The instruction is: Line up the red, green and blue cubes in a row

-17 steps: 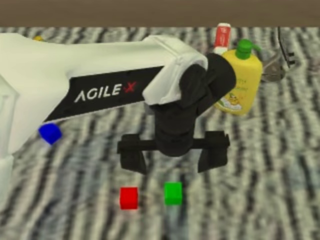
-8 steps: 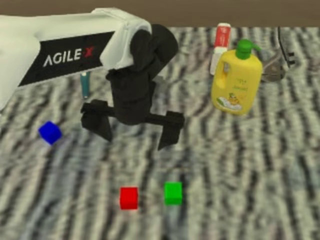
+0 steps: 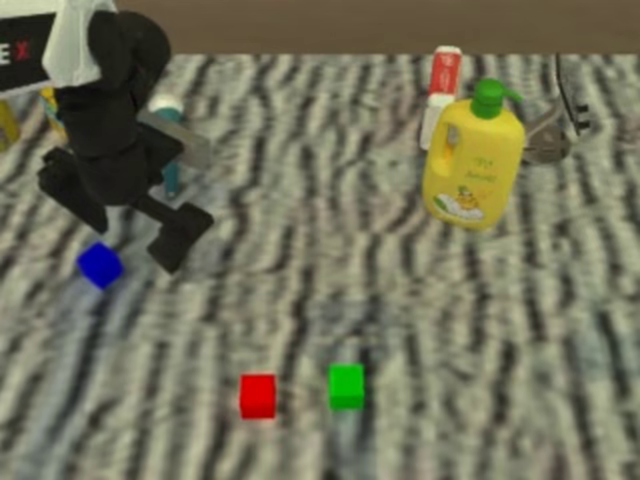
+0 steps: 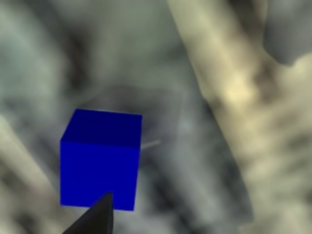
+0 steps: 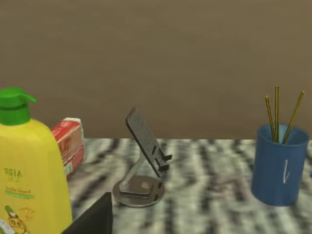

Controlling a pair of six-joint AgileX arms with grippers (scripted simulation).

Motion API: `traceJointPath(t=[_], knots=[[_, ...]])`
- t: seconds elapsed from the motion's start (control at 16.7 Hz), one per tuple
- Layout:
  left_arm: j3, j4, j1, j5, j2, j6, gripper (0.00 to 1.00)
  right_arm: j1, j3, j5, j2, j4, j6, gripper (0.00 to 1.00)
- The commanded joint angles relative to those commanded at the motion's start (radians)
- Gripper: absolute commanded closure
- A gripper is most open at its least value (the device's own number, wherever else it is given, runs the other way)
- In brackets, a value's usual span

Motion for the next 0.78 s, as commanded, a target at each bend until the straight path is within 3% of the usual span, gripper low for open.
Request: traceJointPath(t=[0.3,0.78], knots=[[0.006,0.022,0.144,0.004,-0.011,0.234,0.0,0.0,0.0,0.0,0.0,0.0,0.0,0.0],[-0.001,0.039,0.154,0.005,-0.004,0.251,0.0,0.0,0.0,0.0,0.0,0.0,0.0,0.0]])
